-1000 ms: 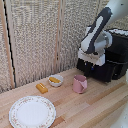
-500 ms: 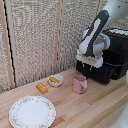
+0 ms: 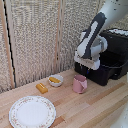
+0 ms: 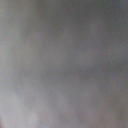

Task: Please go towards the air fryer and gently seize its handle using your gripper. Slowly reveal the interior of the air fryer by pulling the handle outward. Head to the bowl filled with hot dogs and firmly but gently grasp it. Carefully place it inside the now-open air fryer.

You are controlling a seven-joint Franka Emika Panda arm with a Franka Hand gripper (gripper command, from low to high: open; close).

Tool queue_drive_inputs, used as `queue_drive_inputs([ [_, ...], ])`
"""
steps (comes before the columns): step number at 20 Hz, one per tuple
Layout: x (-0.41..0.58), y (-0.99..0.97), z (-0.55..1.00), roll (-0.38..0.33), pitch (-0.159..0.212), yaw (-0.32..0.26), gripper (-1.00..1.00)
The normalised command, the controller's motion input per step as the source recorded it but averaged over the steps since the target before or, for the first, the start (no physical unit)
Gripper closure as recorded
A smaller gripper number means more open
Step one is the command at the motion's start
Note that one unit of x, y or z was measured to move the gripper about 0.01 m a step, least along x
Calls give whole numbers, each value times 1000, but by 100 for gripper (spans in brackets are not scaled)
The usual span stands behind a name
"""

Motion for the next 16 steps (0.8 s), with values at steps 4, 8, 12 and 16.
queue_drive_inputs([
  [4, 80, 187, 82, -46, 0, -100, -100],
  [8, 0, 116, 361, -43, 10, -114, -100],
  [12, 0, 154, 630, -35, 33, -89, -100],
  [16, 44, 185, 810, -36, 0, -33, -100],
])
